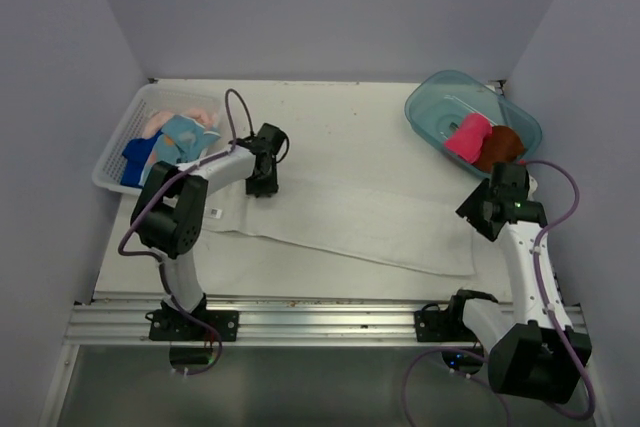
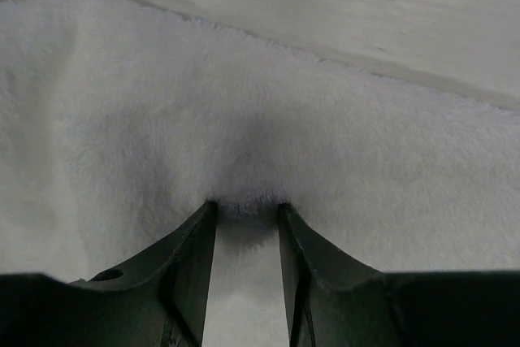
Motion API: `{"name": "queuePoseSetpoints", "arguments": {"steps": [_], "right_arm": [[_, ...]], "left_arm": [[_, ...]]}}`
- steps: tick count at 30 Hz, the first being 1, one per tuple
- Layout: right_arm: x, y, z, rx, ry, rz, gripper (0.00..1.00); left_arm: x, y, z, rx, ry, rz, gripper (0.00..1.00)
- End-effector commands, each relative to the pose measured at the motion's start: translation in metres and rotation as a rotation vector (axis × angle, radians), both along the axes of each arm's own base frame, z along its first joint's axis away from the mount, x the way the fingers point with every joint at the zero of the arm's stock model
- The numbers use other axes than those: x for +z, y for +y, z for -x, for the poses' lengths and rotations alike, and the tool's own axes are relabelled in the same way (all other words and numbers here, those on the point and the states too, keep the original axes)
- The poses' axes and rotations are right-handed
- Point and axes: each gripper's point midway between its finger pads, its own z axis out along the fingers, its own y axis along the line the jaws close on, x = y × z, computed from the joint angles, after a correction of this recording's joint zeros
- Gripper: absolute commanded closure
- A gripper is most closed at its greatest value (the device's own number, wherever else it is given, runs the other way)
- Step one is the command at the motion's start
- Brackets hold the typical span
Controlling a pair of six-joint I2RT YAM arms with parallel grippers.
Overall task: Roll the towels
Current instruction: Fold the towel
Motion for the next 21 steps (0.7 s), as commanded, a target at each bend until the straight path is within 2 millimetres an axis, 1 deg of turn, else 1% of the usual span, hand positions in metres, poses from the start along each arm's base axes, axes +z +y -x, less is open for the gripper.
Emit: {"name": "queuePoseSetpoints", "arguments": {"steps": [1,3,4,5,7,9,10,11,13,15,19,20,21], "right_arm": [[0.011,0.001,-0.002,0.036,-0.014,0.008,0.42],[0.006,0.003,-0.002,0.046,0.003,-0.004,0.42],[0.003,0.007,-0.002,0.061,0.007,-0.025,0.42],[0.001,0.009,-0.003,0.072,0.01,-0.033,0.41],[-0.009,0.013,0.0,0.091,0.052,-0.056,0.41],[-0.018,0.017,0.006,0.11,0.089,-0.076,0.41],[-0.023,0.019,0.007,0.113,0.108,-0.089,0.41],[-0.025,0.025,0.004,0.139,0.101,-0.119,0.4],[-0.036,0.033,0.004,0.163,0.136,-0.163,0.41],[-0.042,0.039,0.002,0.196,0.153,-0.201,0.43],[-0.057,0.048,0.002,0.234,0.185,-0.239,0.45],[-0.061,0.051,-0.001,0.248,0.184,-0.252,0.45],[-0.065,0.053,0.001,0.247,0.196,-0.253,0.45]], "left_arm": [[0.015,0.078,-0.003,0.108,0.002,-0.208,0.6],[0.03,0.088,-0.013,0.138,-0.037,-0.209,0.6],[0.04,0.089,-0.023,0.147,-0.066,-0.196,0.6],[0.045,0.086,-0.026,0.14,-0.078,-0.182,0.6],[0.054,0.068,-0.032,0.105,-0.095,-0.109,0.6],[0.061,0.054,-0.032,0.08,-0.11,-0.062,0.6],[0.064,0.041,-0.031,0.052,-0.118,-0.051,0.6],[0.067,0.033,-0.029,0.036,-0.125,-0.04,0.6],[0.065,0.016,-0.024,0.0,-0.119,-0.021,0.6],[0.064,0.008,-0.023,-0.01,-0.116,0.001,0.6],[0.059,0.005,-0.019,-0.019,-0.099,0.014,0.6],[0.059,0.004,-0.019,-0.021,-0.099,0.016,0.6],[0.059,0.003,-0.02,-0.022,-0.101,0.02,0.6]]}}
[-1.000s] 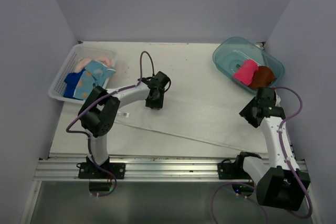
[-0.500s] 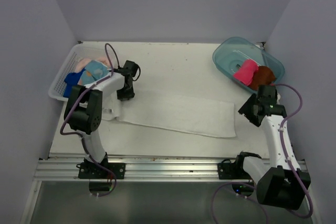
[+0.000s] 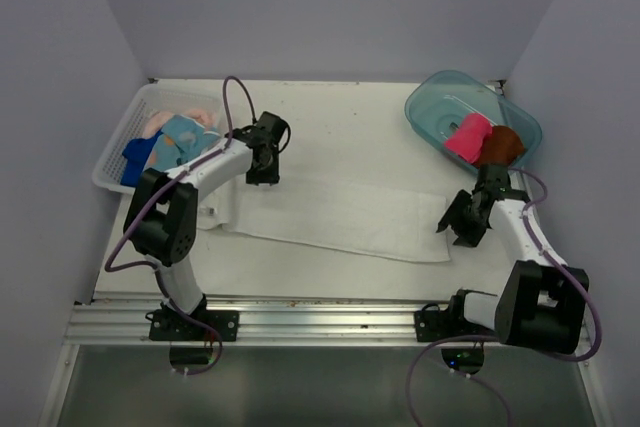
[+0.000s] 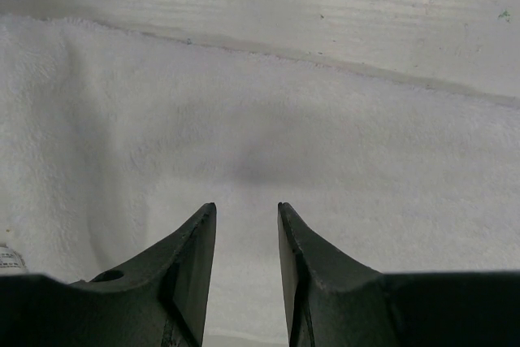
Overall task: Roll the towels
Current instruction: Fold the towel
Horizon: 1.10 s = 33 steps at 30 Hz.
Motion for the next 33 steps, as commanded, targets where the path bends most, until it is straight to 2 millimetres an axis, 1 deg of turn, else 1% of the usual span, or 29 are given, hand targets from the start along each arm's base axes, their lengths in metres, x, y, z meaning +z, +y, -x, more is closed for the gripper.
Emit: {"name": "queuePoseSetpoints", "arguments": {"steps": [1,2,3,4,6,9,11,13,14,17,19,21,22,24,25,26,27,28,29,30,31,32,33], "right_arm": [[-0.007,0.013,-0.008,0.062,-0.027,-0.046,0.46],[-0.009,0.015,-0.011,0.064,-0.033,-0.037,0.46],[-0.013,0.016,-0.009,0.065,-0.017,-0.03,0.46],[-0.016,0.01,-0.009,0.053,-0.011,0.008,0.46],[-0.019,0.009,-0.012,0.05,-0.008,0.055,0.46],[-0.018,0.008,-0.016,0.063,-0.01,0.106,0.45],[-0.018,0.003,-0.016,0.059,-0.005,0.145,0.45],[-0.013,-0.001,-0.018,0.051,-0.011,0.167,0.44],[-0.011,-0.004,-0.021,0.044,-0.02,0.181,0.41],[-0.009,-0.01,-0.025,0.041,-0.018,0.21,0.38],[-0.014,-0.01,-0.027,0.052,0.002,0.212,0.37],[-0.019,-0.005,-0.033,0.084,0.002,0.187,0.38],[-0.025,-0.002,-0.034,0.103,0.016,0.175,0.39],[-0.031,0.004,-0.034,0.12,0.028,0.14,0.41],[-0.033,0.006,-0.037,0.123,0.018,0.127,0.43],[-0.039,0.01,-0.035,0.131,0.031,0.108,0.44],[-0.041,0.012,-0.035,0.133,0.026,0.092,0.45],[-0.043,0.014,-0.038,0.132,0.012,0.087,0.46],[-0.046,0.014,-0.035,0.129,0.017,0.087,0.52],[-0.046,0.018,-0.036,0.134,0.007,0.065,0.56],[-0.046,0.017,-0.036,0.128,0.001,0.068,0.61],[-0.047,0.016,-0.035,0.123,-0.002,0.075,0.74],[-0.044,0.015,-0.036,0.118,-0.016,0.08,0.81]], "left_arm": [[0.014,-0.003,-0.007,0.002,-0.038,0.039,0.6],[0.014,-0.002,-0.007,0.003,-0.037,0.039,0.6],[0.014,-0.003,-0.007,0.0,-0.036,0.043,0.6],[0.015,-0.004,-0.007,-0.001,-0.038,0.046,0.6],[0.014,-0.004,-0.006,-0.001,-0.038,0.047,0.6],[0.013,-0.002,-0.004,0.001,-0.034,0.042,0.6],[0.014,-0.002,-0.004,-0.001,-0.035,0.042,0.6],[0.014,0.0,-0.002,0.0,-0.035,0.037,0.6],[0.016,0.001,-0.002,0.002,-0.04,0.035,0.6],[0.015,0.002,-0.001,0.003,-0.038,0.027,0.6],[0.015,0.003,-0.001,0.005,-0.038,0.027,0.6],[0.013,0.003,0.0,0.005,-0.035,0.026,0.6],[0.014,0.003,-0.001,0.005,-0.037,0.027,0.6],[0.013,0.003,0.0,0.005,-0.035,0.026,0.6],[0.013,0.004,0.0,0.006,-0.034,0.023,0.6],[0.013,0.004,0.0,0.007,-0.034,0.021,0.6],[0.013,0.004,0.001,0.009,-0.032,0.019,0.6],[0.013,0.005,0.001,0.017,-0.033,0.022,0.6],[0.014,0.004,0.001,0.027,-0.038,0.033,0.6],[0.013,0.004,0.002,0.026,-0.035,0.042,0.59],[0.014,0.004,0.002,0.028,-0.039,0.053,0.59],[0.016,0.004,0.001,0.029,-0.044,0.061,0.59],[0.016,0.006,0.001,0.033,-0.044,0.059,0.59]]}}
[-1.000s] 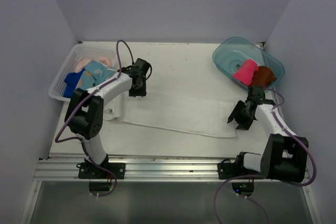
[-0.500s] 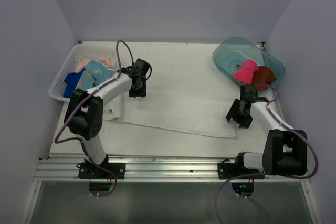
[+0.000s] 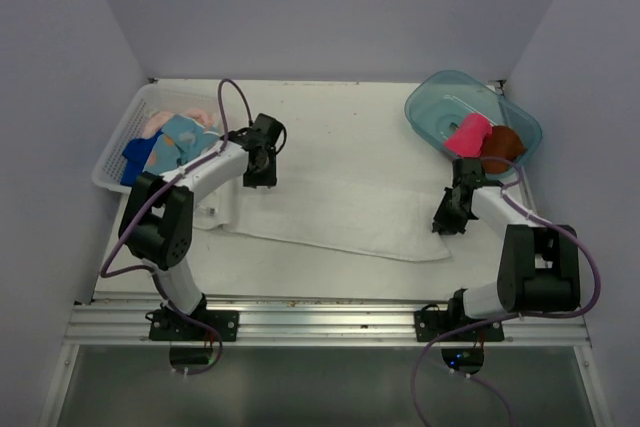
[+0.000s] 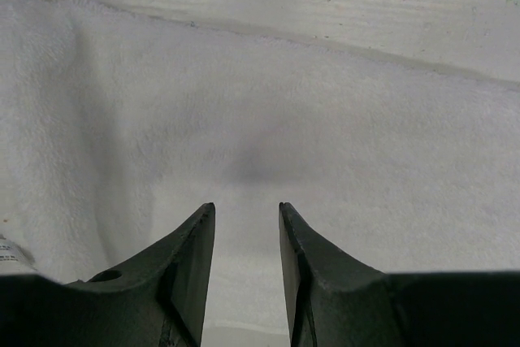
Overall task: Roll the towels
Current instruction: Fold the towel
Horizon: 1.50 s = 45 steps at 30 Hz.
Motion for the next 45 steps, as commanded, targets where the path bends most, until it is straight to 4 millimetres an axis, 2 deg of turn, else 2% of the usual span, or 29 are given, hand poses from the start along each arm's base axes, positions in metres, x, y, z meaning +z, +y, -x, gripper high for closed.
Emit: {"name": "queuePoseSetpoints", "arguments": {"steps": [1,2,3,6,8,13,16,17,19,20,24,25,27,29,30,35,36,38,39,42,44,45], "right_arm": [[-0.005,-0.002,-0.006,-0.019,-0.044,0.014,0.88],[-0.003,-0.005,-0.006,-0.03,-0.048,0.028,0.98],[0.002,-0.01,-0.007,-0.046,-0.059,0.057,1.0],[0.019,-0.025,-0.005,-0.107,-0.083,0.137,1.0],[0.039,-0.032,-0.006,-0.143,-0.131,0.168,1.0],[0.085,-0.048,0.0,-0.236,-0.258,0.198,1.0],[0.105,-0.055,0.005,-0.263,-0.293,0.219,1.0],[0.12,-0.058,0.003,-0.279,-0.333,0.227,1.0],[0.133,-0.065,0.011,-0.301,-0.339,0.264,1.0],[0.147,-0.068,0.009,-0.307,-0.368,0.275,1.0],[0.186,-0.078,0.019,-0.347,-0.452,0.327,1.0],[0.192,-0.079,0.022,-0.353,-0.464,0.329,1.0],[0.203,-0.075,0.023,-0.355,-0.509,0.302,1.0],[0.208,-0.072,0.023,-0.347,-0.527,0.285,1.0],[0.213,-0.07,0.023,-0.342,-0.539,0.279,1.0],[0.231,-0.062,0.018,-0.283,-0.572,0.246,1.0],[0.232,-0.06,0.017,-0.272,-0.578,0.236,1.0],[0.236,-0.051,0.014,-0.245,-0.596,0.193,1.0],[0.237,-0.048,0.012,-0.233,-0.602,0.175,1.0],[0.24,-0.03,0.002,-0.173,-0.615,0.09,1.0],[0.246,-0.02,-0.003,-0.132,-0.628,0.048,1.0],[0.248,-0.016,-0.004,-0.117,-0.628,0.041,1.0]], "left_arm": [[0.016,0.003,-0.005,0.026,-0.049,0.036,0.59],[0.015,0.005,-0.004,0.028,-0.045,0.027,0.59],[0.015,0.007,-0.003,0.028,-0.041,0.021,0.59],[0.011,0.009,0.0,0.024,-0.036,0.016,0.59],[0.008,0.008,0.001,0.02,-0.029,0.025,0.59],[-0.02,0.001,0.01,-0.015,0.012,0.029,0.61],[-0.032,-0.028,0.011,-0.063,0.032,0.073,0.62],[-0.027,-0.051,0.01,-0.104,0.014,0.094,0.62],[-0.035,-0.076,0.015,-0.148,0.036,0.114,0.62],[-0.033,-0.102,0.02,-0.196,0.04,0.167,0.62],[-0.042,-0.147,0.04,-0.286,0.079,0.226,0.62],[-0.049,-0.154,0.046,-0.301,0.095,0.223,0.62],[-0.049,-0.186,0.064,-0.366,0.118,0.258,0.62],[-0.052,-0.2,0.073,-0.392,0.133,0.275,0.62],[-0.047,-0.215,0.079,-0.424,0.13,0.294,0.62],[-0.047,-0.249,0.093,-0.496,0.139,0.321,0.62],[-0.039,-0.262,0.093,-0.516,0.129,0.345,0.62],[-0.038,-0.275,0.093,-0.538,0.131,0.366,0.62],[-0.028,-0.286,0.092,-0.563,0.114,0.386,0.62],[-0.014,-0.296,0.09,-0.593,0.113,0.391,0.62],[0.008,-0.295,0.087,-0.605,0.085,0.401,0.63],[0.015,-0.288,0.085,-0.603,0.081,0.404,0.63]]}}
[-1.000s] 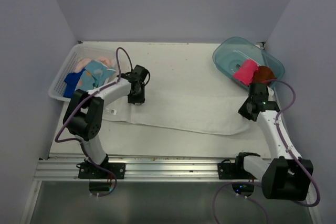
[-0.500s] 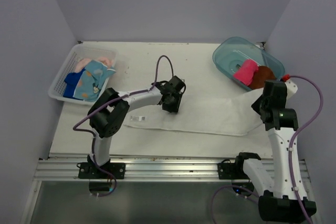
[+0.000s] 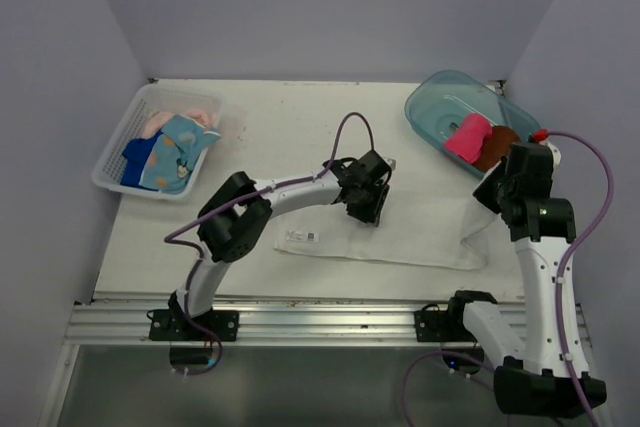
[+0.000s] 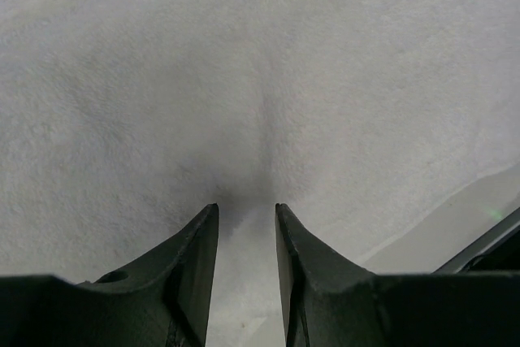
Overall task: Roll the towels
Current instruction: Fold the towel
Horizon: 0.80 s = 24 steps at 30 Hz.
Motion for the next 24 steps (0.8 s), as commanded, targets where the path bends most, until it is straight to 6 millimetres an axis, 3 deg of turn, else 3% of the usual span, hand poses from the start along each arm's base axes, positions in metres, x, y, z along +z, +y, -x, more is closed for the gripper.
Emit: {"name": "queuePoseSetpoints", "arguments": {"steps": [1,2,3,4,5,7,8,10,14,17,20,24], "right_arm": [[0.027,0.022,-0.017,0.118,-0.074,-0.041,1.0],[0.031,0.026,-0.018,0.134,-0.077,-0.031,1.0],[0.033,0.026,-0.019,0.133,-0.079,-0.019,1.0],[0.034,0.033,-0.022,0.164,-0.078,-0.017,1.0],[0.037,0.036,-0.024,0.176,-0.086,-0.019,1.0],[0.037,0.049,-0.03,0.222,-0.082,-0.038,1.0],[0.041,0.054,-0.033,0.242,-0.091,-0.044,1.0],[0.041,0.07,-0.037,0.298,-0.084,-0.04,1.0],[0.04,0.097,-0.046,0.389,-0.049,-0.02,1.0],[0.043,0.119,-0.048,0.456,-0.044,-0.013,1.0],[0.042,0.139,-0.05,0.506,-0.023,-0.006,1.0],[0.034,0.168,-0.054,0.557,0.01,0.006,1.0]], "left_arm": [[0.051,0.0,-0.007,-0.024,-0.03,0.08,0.62],[0.077,0.006,-0.01,-0.016,-0.057,0.125,0.62],[0.077,0.023,-0.018,0.015,-0.047,0.129,0.62],[0.097,0.035,-0.022,0.034,-0.071,0.16,0.62],[0.09,0.062,-0.033,0.092,-0.054,0.14,0.62],[0.091,0.092,-0.044,0.154,-0.062,0.13,0.62],[0.087,0.121,-0.051,0.212,-0.068,0.105,0.62],[0.086,0.146,-0.054,0.254,-0.07,0.088,0.62],[0.05,0.212,-0.053,0.383,-0.025,-0.038,0.63],[0.039,0.25,-0.054,0.478,-0.006,-0.056,0.64],[0.03,0.268,-0.051,0.506,0.006,-0.094,0.66],[0.015,0.265,-0.038,0.489,0.056,-0.09,0.7]]}}
